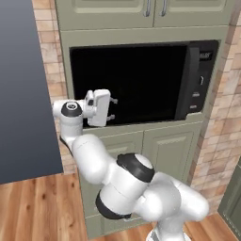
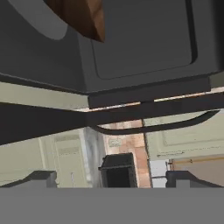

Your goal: Pick the lemon wedge from the sink and place it in the bowl. Then pick the bowl and place it in the microwave. Then close the microwave door and press the start button.

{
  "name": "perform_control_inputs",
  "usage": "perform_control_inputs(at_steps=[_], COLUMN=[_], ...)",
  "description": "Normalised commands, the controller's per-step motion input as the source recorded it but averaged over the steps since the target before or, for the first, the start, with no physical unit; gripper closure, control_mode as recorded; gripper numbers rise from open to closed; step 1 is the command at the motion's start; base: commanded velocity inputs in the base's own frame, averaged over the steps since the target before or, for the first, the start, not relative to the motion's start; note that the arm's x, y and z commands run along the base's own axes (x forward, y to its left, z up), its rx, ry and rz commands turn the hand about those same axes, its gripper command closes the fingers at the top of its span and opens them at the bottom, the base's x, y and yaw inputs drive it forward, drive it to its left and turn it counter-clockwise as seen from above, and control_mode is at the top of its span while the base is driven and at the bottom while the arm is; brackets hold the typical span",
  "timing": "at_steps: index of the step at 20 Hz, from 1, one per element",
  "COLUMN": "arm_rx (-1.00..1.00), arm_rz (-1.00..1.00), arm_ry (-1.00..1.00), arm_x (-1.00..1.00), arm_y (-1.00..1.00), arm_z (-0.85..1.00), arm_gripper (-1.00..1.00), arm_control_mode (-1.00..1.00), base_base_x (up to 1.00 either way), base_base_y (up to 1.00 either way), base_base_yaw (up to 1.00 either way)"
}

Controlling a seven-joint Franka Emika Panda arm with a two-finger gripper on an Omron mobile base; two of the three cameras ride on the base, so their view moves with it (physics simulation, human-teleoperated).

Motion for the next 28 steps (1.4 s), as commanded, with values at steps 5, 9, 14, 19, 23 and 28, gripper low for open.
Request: perform_control_inputs(at_steps=[5, 9, 14, 19, 23, 28], arm_rx=[0.05, 0.07, 0.11, 0.13, 0.08, 0.0], arm_rz=[0.0, 0.0, 0.09, 0.15, 0.09, 0.04], arm_ry=[-0.07, -0.09, -0.28, -0.25, -0.06, 0.04], arm_x=[0.71, 0.58, -0.76, -1.0, -1.0, -0.74], arm_y=[-0.17, -0.23, -0.34, -0.45, -0.71, -0.97], arm_z=[0.0, 0.03, 0.14, 0.26, 0.5, 0.62], arm_gripper=[-1.0, -1.0, -1.0, -1.0, -1.0, -1.0], arm_control_mode=[-1.0, -1.0, -1.0, -1.0, -1.0, -1.0], base_base_x=[0.0, 0.0, 0.0, 0.0, 0.0, 0.0], base_base_y=[0.0, 0.0, 0.0, 0.0, 0.0, 0.0], base_base_yaw=[0.0, 0.0, 0.0, 0.0, 0.0, 0.0])
